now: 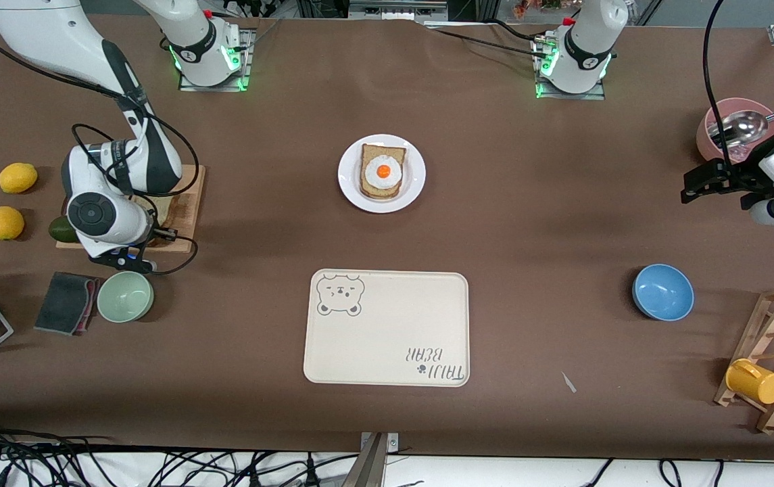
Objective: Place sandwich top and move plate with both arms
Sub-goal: 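Carry the bread slice with the right gripper toward the white plate, then lower the bread onto the egg slice and open the right gripper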
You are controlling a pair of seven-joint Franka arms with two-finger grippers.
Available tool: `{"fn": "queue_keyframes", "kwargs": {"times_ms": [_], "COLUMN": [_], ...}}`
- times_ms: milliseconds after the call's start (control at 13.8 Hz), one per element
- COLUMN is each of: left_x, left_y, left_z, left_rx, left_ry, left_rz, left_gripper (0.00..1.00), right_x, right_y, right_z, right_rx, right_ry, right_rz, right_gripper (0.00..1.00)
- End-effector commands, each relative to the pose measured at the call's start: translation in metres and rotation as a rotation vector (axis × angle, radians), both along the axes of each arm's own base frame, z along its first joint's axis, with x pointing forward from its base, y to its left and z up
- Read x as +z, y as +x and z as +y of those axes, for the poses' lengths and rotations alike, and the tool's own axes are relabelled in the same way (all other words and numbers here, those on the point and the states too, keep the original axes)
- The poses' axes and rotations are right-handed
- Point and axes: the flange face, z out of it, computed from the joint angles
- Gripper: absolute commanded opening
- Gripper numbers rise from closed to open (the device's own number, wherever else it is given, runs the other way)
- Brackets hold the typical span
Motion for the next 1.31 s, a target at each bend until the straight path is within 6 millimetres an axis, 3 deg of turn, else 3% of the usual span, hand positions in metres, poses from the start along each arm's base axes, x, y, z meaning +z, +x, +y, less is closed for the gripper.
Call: {"fn": "queue_keyframes", "kwargs": {"times_ms": [0,218,363,581,871,1234], "left_x": [0.008,0.008,0.009,0.009,0.009,0.009], "left_y": [-0.002,-0.002,-0.003,-0.003,-0.003,-0.003], "left_z": [0.0,0.0,0.0,0.0,0.0,0.0], "left_rx": [-0.022,-0.022,-0.022,-0.021,-0.022,-0.022], "left_ry": [0.033,0.033,0.032,0.032,0.031,0.031], "left_rz": [-0.005,-0.005,-0.006,-0.006,-0.006,-0.006], "left_gripper": [1.0,1.0,1.0,1.0,1.0,1.0], "right_x": [0.021,0.048,0.069,0.097,0.091,0.082], "right_y": [0.017,0.025,0.025,0.015,-0.028,-0.053], "right_z": [0.023,0.051,0.092,0.175,0.283,0.377], "right_rx": [0.027,0.026,0.064,0.021,-0.069,-0.218], "right_ry": [0.004,0.026,0.038,0.126,0.109,0.216], "right_rz": [0.043,0.095,0.131,0.146,0.141,0.207], "right_gripper": [0.0,0.0,0.0,0.0,0.0,0.0]}}
